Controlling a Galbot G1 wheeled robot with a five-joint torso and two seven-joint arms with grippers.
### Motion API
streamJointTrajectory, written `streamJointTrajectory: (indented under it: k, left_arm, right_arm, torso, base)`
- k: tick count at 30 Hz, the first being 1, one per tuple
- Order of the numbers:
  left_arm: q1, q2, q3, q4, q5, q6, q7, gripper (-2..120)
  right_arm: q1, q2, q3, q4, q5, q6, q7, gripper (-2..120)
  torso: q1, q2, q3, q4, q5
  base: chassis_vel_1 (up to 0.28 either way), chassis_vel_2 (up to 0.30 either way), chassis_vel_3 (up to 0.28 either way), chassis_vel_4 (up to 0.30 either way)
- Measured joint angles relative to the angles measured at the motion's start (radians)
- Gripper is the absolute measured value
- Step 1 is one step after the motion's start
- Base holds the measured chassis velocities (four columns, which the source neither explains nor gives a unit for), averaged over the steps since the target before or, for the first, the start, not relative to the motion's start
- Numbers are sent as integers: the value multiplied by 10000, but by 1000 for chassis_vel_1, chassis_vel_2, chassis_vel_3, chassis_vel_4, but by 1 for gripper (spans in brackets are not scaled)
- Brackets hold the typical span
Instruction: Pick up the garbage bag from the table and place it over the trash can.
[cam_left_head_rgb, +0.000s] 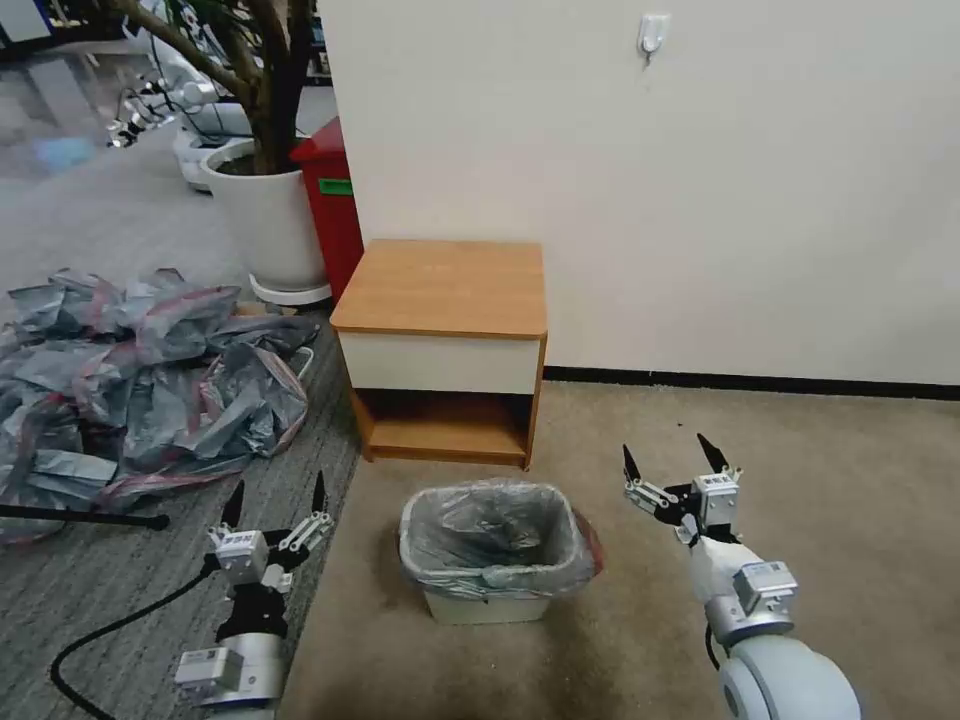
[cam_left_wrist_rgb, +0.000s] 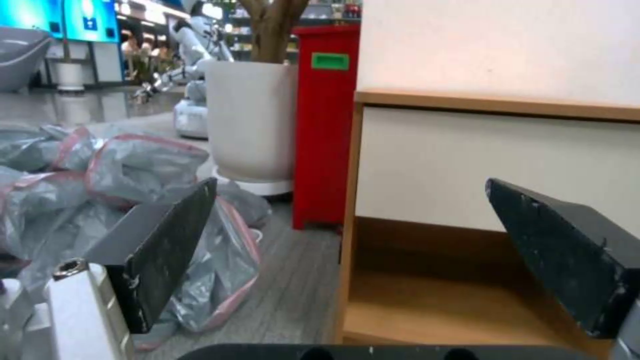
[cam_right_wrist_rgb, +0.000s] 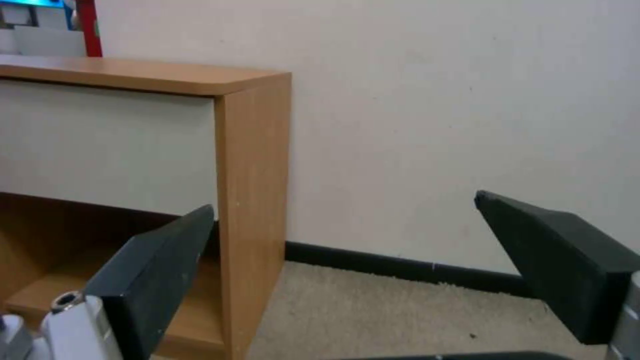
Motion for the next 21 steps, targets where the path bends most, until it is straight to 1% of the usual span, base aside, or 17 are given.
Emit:
streamJointTrajectory:
  k: [21]
  left_arm:
    - [-6, 10, 5, -15, -5, 27, -28, 100]
  right_arm:
    - [11, -14, -19, 0, 7, 22, 23, 100]
  torso:
    - [-1, 0, 1, 0, 0]
  base:
    - [0, 0, 0, 0]
